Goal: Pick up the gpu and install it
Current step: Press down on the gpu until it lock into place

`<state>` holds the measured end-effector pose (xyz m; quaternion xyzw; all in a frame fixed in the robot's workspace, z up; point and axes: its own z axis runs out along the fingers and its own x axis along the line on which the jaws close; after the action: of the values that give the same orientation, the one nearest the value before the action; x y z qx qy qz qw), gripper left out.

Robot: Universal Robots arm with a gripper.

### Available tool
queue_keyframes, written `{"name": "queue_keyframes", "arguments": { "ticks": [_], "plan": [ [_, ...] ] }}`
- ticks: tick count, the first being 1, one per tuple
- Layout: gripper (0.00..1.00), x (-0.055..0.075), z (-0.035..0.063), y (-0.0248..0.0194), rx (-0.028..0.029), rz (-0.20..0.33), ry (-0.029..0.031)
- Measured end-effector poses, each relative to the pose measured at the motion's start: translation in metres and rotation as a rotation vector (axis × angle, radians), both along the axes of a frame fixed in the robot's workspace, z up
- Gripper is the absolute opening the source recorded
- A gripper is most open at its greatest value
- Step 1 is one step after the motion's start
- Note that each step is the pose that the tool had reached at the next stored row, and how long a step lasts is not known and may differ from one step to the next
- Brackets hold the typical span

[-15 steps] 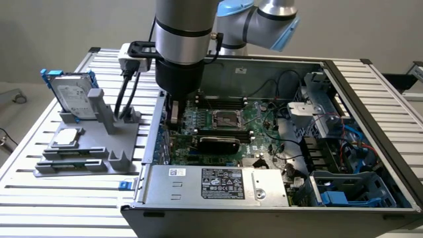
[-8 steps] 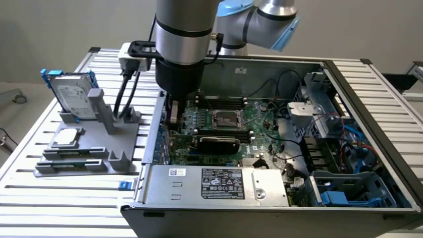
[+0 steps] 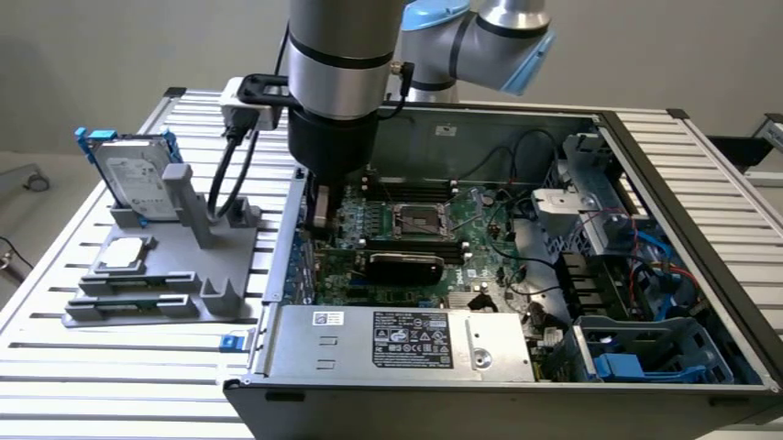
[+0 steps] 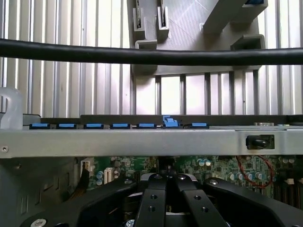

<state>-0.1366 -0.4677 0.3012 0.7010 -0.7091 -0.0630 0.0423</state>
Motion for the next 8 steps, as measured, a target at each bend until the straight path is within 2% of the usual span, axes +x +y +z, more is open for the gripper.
{"name": "queue_keyframes", "arguments": {
  "ticks": [8],
  "plan": [
    [0.11,-0.0001,-0.0001,0.0013,0.0001,-0.045,0.0048]
  ]
}}
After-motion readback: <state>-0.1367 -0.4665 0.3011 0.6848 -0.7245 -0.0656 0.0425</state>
